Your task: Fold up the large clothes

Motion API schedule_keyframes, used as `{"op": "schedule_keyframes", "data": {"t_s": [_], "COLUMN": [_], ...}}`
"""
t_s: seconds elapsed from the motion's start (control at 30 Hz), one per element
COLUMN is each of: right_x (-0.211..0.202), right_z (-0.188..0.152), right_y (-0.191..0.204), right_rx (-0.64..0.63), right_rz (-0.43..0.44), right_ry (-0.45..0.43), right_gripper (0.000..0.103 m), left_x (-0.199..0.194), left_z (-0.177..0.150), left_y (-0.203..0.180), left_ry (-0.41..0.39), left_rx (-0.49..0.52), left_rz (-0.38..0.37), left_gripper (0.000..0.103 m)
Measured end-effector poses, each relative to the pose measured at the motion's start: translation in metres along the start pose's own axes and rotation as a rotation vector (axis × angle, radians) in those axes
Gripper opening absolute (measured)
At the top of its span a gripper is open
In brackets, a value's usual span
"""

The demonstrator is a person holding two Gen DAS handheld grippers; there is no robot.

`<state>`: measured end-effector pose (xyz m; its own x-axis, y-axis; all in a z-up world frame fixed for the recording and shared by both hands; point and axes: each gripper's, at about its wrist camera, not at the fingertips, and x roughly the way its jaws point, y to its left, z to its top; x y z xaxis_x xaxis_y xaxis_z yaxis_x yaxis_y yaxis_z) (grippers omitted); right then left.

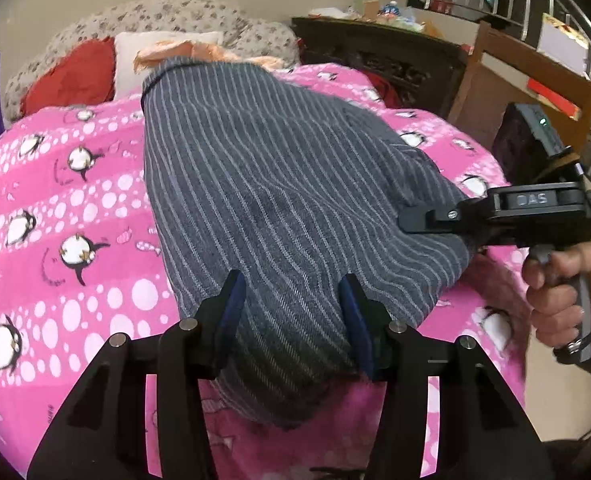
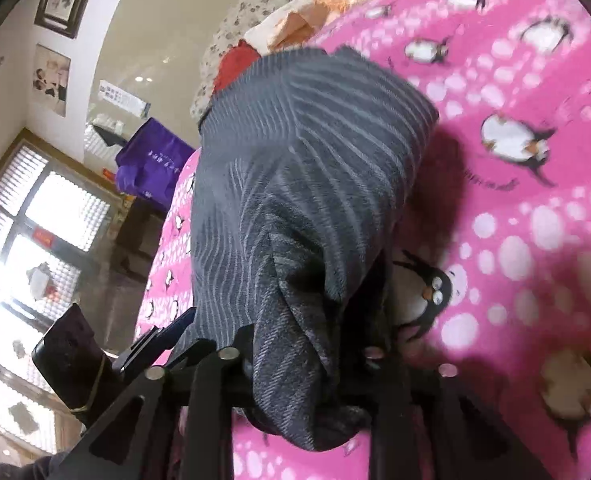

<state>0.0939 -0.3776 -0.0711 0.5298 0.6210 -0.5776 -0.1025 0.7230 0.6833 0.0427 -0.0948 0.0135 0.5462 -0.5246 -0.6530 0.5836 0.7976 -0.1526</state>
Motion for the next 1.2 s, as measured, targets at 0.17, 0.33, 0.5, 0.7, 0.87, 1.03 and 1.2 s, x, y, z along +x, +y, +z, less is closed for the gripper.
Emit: {"op": "schedule_keyframes", "data": {"t_s": [0.17,0.33,0.5,0.7,0.87,1.03,1.2], "right_x": [-0.052,-0.088,-0.032,0.05,0.014,-0.027,0.033], "right_z": [-0.014,-0.021,-0.015,0.001,0.028,0.09,0.144], "right_y": [0.057,0.106,0.128,0.046,0.053,0.076,0.08], "right_rx": [-0.205,-0.387,-0.445,-0.357,-0.355,-0.269,-0.142], "right_rz": [-0.154,-0.392,-0.439,-0.469,-0.321,-0.358,-0.432], "right_ry": [-0.099,-0.316,-0.251,-0.149,-0.077,-0.317,-0.337], "right_gripper": [0.048,0.048,0.023,0.024,0.023,0.024,0.025], "left_x": [-0.039,-0.059,-0.012,0.0,-0.025,-0.01,0.071], "left_z": [0.013,0.025,0.007,-0.001,0.041,0.134,0.197], "left_y": [0.019,0.022,0.008,-0.003,0.021,0.033,0.053], "left_ry": [-0.068,-0.147,0.003,-0.002,-0.009,-0.113,-0.069], "left_rx": [-0.115,-0.166,-0.152,-0.117,-0.225,-0.246,-0.433], "left_rz": [-0.054,-0.052,-0.033,0.048,0.033,0.136,0.227], "left_gripper": [0.048,0.048,0.048,0.048,0.048,0.048,0.055]}}
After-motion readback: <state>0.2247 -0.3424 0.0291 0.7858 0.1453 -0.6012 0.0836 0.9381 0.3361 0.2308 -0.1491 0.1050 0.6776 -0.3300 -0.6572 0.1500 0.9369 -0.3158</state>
